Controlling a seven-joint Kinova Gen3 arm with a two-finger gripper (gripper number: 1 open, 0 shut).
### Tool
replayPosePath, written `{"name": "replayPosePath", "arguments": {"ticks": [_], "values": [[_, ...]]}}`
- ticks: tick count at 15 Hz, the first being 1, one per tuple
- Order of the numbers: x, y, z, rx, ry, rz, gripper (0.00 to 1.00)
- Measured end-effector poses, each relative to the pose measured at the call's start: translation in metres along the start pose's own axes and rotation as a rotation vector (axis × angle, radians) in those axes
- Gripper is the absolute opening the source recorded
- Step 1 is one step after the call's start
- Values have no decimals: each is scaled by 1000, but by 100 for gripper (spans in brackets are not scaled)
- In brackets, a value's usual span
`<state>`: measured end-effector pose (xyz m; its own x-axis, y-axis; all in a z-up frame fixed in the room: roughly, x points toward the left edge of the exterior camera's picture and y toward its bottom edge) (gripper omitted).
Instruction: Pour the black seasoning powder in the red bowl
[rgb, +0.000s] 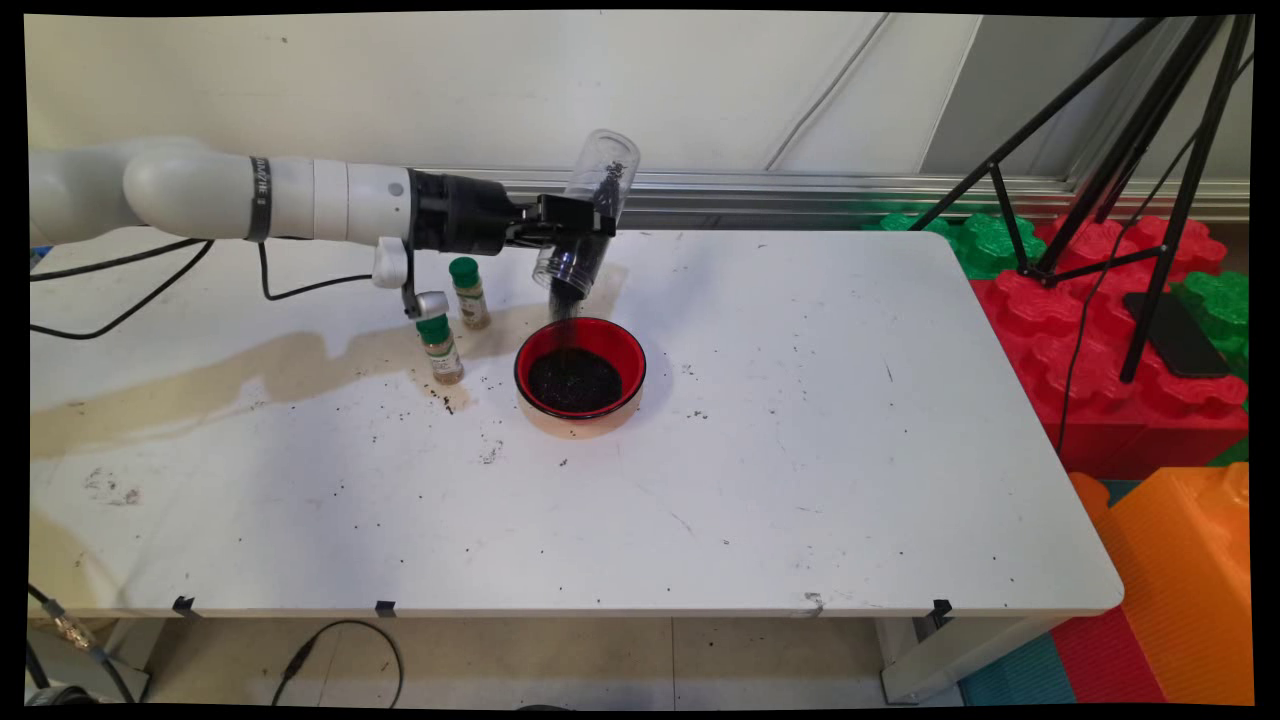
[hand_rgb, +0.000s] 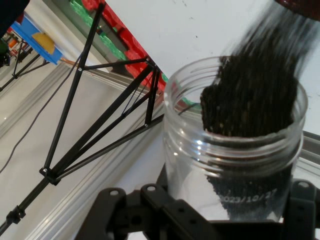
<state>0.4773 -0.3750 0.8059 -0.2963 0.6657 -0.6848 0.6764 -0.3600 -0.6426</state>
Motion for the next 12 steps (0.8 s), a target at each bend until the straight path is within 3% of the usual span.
{"name": "replayPosePath", "arguments": {"ticks": [12], "values": [[1, -2, 2, 2, 0, 13, 0]]}}
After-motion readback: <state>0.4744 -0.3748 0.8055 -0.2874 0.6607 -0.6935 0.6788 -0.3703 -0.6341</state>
